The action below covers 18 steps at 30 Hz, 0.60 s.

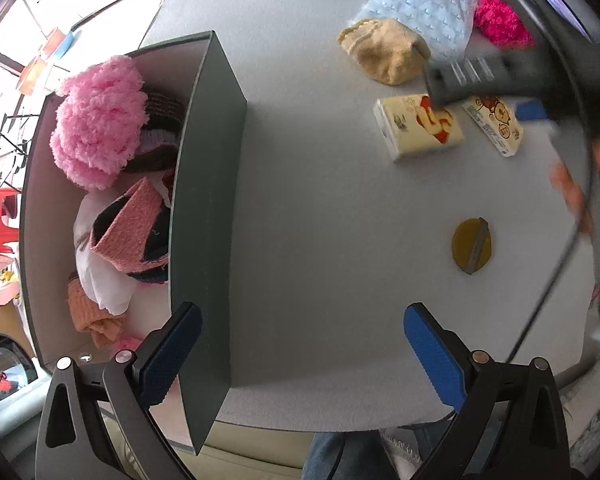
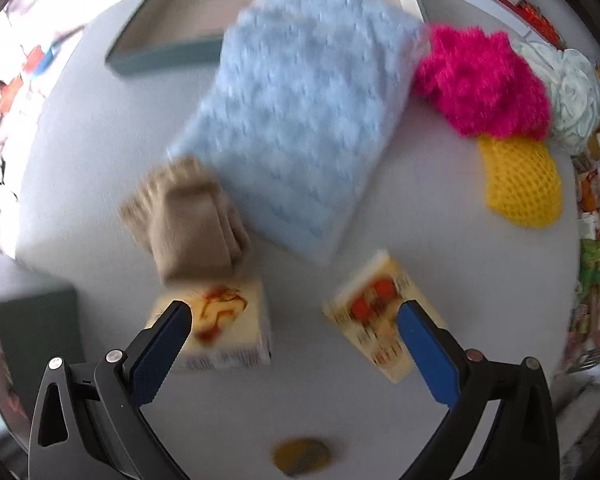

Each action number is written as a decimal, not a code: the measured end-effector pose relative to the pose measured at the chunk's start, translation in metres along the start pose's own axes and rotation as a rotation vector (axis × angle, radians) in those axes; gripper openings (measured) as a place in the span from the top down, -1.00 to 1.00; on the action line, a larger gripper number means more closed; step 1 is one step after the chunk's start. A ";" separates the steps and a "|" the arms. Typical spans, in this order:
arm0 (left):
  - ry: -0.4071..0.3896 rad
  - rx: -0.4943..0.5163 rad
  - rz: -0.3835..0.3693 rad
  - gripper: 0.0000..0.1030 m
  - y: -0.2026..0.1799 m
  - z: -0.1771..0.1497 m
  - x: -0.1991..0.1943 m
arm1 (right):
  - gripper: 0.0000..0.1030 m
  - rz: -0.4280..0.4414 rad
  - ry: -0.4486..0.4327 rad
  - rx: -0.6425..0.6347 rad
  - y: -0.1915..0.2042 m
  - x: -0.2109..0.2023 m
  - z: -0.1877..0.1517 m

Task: Organize soft objects
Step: 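Move both grippers back toward the yellow tissue pack and yellow round sponge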

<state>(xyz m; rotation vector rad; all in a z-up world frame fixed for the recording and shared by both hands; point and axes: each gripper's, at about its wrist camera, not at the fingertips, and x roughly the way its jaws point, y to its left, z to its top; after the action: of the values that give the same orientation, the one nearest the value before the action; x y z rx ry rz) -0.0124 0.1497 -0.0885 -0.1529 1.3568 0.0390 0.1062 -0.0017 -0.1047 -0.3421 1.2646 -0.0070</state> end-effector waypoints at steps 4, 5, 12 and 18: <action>0.013 0.011 -0.001 -0.97 -0.007 0.008 0.008 | -0.99 0.053 0.053 -0.050 -0.012 0.005 -0.037; 0.014 0.017 -0.002 -0.97 -0.010 0.008 0.009 | -0.99 0.063 0.046 -0.012 -0.024 0.003 -0.046; 0.026 0.018 -0.028 -0.97 -0.040 0.024 0.020 | -0.99 0.081 0.128 0.204 -0.101 0.016 -0.099; 0.005 -0.072 -0.064 -0.97 -0.060 0.068 0.028 | -0.99 0.077 0.163 0.292 -0.136 0.023 -0.129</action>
<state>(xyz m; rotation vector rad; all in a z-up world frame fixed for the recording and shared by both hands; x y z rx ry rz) 0.0667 0.0982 -0.0963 -0.2566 1.3557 0.0338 0.0173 -0.1678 -0.1248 -0.0408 1.4150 -0.1545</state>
